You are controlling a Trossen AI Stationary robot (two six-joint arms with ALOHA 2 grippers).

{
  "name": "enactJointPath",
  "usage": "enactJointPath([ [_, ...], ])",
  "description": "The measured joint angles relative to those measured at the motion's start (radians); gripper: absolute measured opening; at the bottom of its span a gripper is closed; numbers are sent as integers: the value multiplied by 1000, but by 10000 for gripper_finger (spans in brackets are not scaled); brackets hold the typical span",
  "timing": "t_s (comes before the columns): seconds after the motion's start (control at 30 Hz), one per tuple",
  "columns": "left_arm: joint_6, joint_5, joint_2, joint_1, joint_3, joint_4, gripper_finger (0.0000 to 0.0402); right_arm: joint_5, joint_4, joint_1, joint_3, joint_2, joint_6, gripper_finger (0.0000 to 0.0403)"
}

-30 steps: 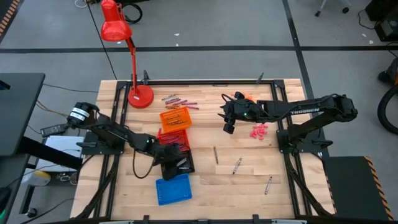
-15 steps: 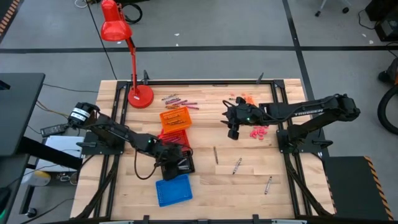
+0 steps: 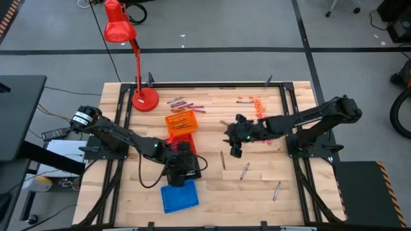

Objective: Sort crayons
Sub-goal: Put the black crayon into the black basket

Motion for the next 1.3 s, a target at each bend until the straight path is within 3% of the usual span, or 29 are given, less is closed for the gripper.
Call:
enactJointPath([
  [0.17,166,-158,2,17,-10,74,103,11,-164,77,76,100,214,162],
  [0.27,232,-186,7,41,-13,103,103,-5,-367,134,129,150,432,162],
  [0.4,322,-187,8,72,-54,217,103,-174,-554,186,172,202,718,162],
  [0.53,413,-187,8,101,-99,318,103,-378,-601,240,173,223,880,162],
  [0.7,471,-187,8,134,-126,356,103,-498,-626,324,173,231,1033,162],
  [1.3,569,-187,8,233,-134,480,103,-589,-583,593,88,228,1501,158],
])
